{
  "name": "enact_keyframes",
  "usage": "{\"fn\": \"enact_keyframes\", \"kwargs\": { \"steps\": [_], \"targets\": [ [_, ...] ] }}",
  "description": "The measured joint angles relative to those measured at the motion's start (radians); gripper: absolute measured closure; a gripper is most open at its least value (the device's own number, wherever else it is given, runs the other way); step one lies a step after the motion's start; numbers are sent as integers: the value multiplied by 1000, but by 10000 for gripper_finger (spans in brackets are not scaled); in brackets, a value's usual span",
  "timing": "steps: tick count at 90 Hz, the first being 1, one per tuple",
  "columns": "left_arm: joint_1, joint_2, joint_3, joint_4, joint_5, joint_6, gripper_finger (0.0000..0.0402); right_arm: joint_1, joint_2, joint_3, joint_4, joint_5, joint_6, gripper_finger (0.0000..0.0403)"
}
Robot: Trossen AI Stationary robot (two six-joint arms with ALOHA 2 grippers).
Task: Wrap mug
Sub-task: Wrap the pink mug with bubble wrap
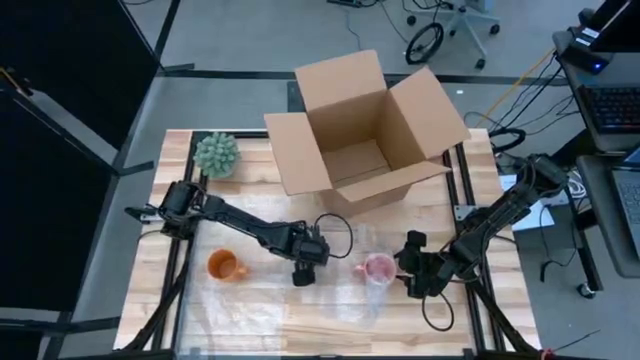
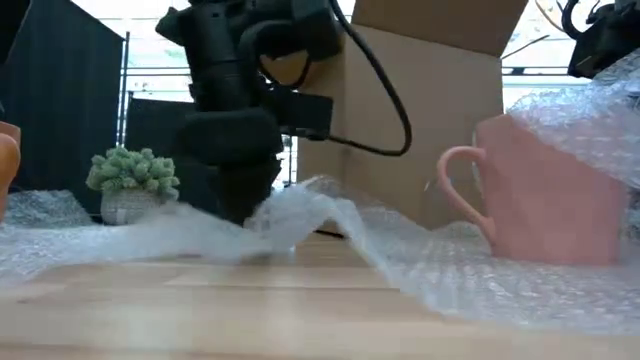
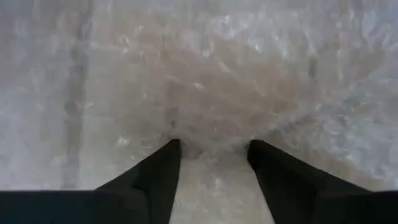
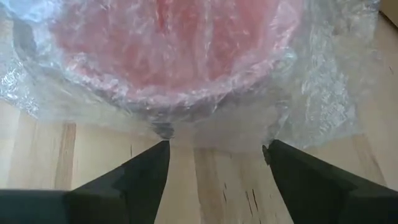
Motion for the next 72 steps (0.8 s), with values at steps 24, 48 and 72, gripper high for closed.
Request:
{"fn": "enact_keyframes", "kwargs": {
  "steps": [24,48,72],
  "targets": [
    [-17,-9,148,51,11,35,390,0,0,0,0,1,-2,145],
    [-20,-9,306,105,-9,132,376,0,0,0,1,2,0,145],
    [-21,-11,317,324,-10,186,376,0,0,0,1,2,8,145]
  ]
}}
